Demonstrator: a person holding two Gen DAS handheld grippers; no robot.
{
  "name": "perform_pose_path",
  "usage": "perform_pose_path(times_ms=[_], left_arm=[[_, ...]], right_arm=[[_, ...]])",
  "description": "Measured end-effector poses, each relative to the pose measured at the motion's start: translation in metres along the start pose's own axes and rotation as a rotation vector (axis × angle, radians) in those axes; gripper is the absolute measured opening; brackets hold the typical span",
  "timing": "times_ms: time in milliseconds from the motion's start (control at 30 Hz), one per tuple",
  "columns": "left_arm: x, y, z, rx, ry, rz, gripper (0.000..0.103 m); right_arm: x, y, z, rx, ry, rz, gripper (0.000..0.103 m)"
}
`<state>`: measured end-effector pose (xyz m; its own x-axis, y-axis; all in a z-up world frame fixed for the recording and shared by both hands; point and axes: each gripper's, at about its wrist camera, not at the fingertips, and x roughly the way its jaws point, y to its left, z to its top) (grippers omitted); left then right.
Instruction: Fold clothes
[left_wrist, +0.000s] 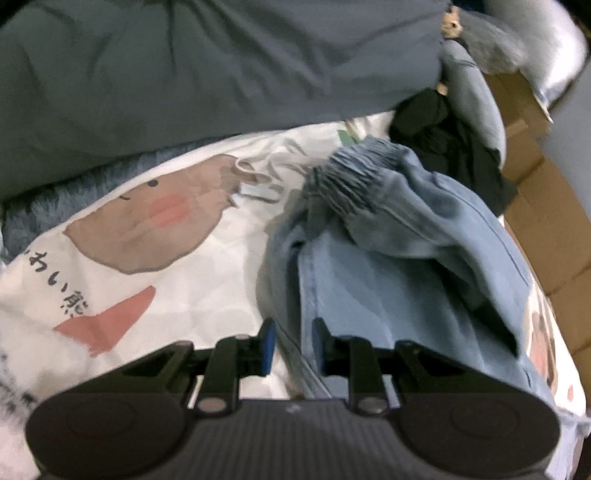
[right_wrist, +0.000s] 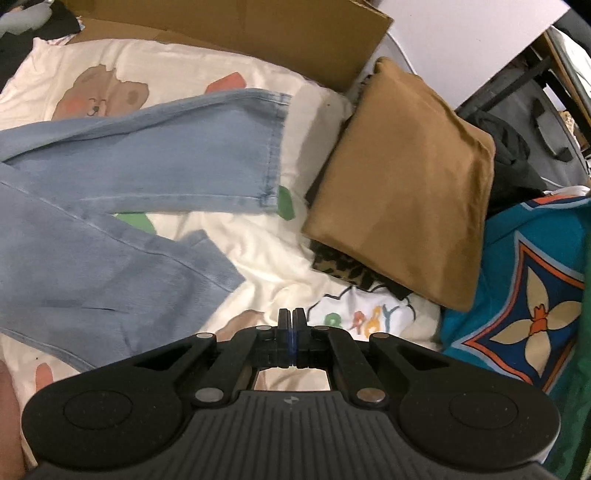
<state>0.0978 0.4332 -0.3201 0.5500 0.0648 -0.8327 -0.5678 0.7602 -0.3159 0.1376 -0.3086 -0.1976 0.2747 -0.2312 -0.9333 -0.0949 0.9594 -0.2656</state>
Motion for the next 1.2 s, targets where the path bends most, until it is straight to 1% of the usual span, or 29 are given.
perform_pose_path(times_ms=[167, 233, 267, 367, 467, 533, 567, 600, 667, 700, 767, 833, 933, 1000, 1067, 1133, 1200], left_arm=[[0.021, 0.010, 0.007, -0.038, 0.002, 0.011, 0.022], [0.031, 0.012, 0.006, -0.048, 0.027, 0.011, 0.024], [0.037, 0.013, 0.006, -0.057, 0.043, 0.011, 0.025], [0.046, 0.014, 0.001, -0.067, 0.064, -0.026, 0.025], [0.051, 0.015, -0.003, -0.094, 0.061, -0.045, 0.025], [0.053, 0.015, -0.004, -0.114, 0.054, -0.057, 0.028], [0.055, 0.014, -0.004, -0.116, 0.048, -0.059, 0.031], [0.056, 0.014, -0.005, -0.118, 0.039, -0.060, 0.032], [0.059, 0.014, -0.004, -0.130, 0.018, -0.062, 0.038], [0.060, 0.014, -0.004, -0.132, 0.008, -0.064, 0.039], [0.063, 0.012, -0.002, -0.129, -0.009, -0.069, 0.044], [0.065, 0.014, 0.001, -0.146, -0.019, -0.078, 0.046], [0.069, 0.015, 0.004, -0.181, -0.025, -0.098, 0.046], [0.071, 0.019, 0.005, -0.212, -0.017, -0.121, 0.037], [0.069, 0.025, 0.005, -0.258, -0.011, -0.141, 0.016], [0.060, 0.030, 0.002, -0.291, -0.024, -0.153, 0.008], [0.044, 0.028, 0.001, -0.283, -0.048, -0.154, 0.007]], right_arm=[[0.001, 0.019, 0.007, -0.025, -0.019, 0.033, 0.000], [-0.001, 0.026, 0.010, -0.028, -0.038, 0.047, 0.000], [-0.002, 0.031, 0.012, -0.032, -0.051, 0.055, 0.003], [-0.009, 0.046, 0.019, -0.065, -0.093, 0.085, 0.004], [-0.019, 0.061, 0.027, -0.108, -0.131, 0.112, 0.004], [-0.027, 0.066, 0.034, -0.125, -0.158, 0.126, 0.005], [-0.030, 0.068, 0.036, -0.129, -0.169, 0.134, 0.006], [-0.034, 0.070, 0.038, -0.129, -0.180, 0.142, 0.014], [-0.039, 0.076, 0.041, -0.130, -0.200, 0.157, 0.029], [-0.041, 0.080, 0.043, -0.137, -0.209, 0.166, 0.032], [-0.043, 0.090, 0.043, -0.155, -0.213, 0.178, 0.032], [-0.043, 0.100, 0.044, -0.165, -0.208, 0.189, 0.032], [-0.043, 0.115, 0.047, -0.172, -0.204, 0.227, 0.032], [-0.044, 0.127, 0.050, -0.192, -0.207, 0.255, 0.032], [-0.048, 0.140, 0.055, -0.239, -0.215, 0.289, 0.032], [-0.054, 0.150, 0.059, -0.274, -0.238, 0.318, 0.033], [-0.057, 0.160, 0.063, -0.294, -0.258, 0.352, 0.037]])
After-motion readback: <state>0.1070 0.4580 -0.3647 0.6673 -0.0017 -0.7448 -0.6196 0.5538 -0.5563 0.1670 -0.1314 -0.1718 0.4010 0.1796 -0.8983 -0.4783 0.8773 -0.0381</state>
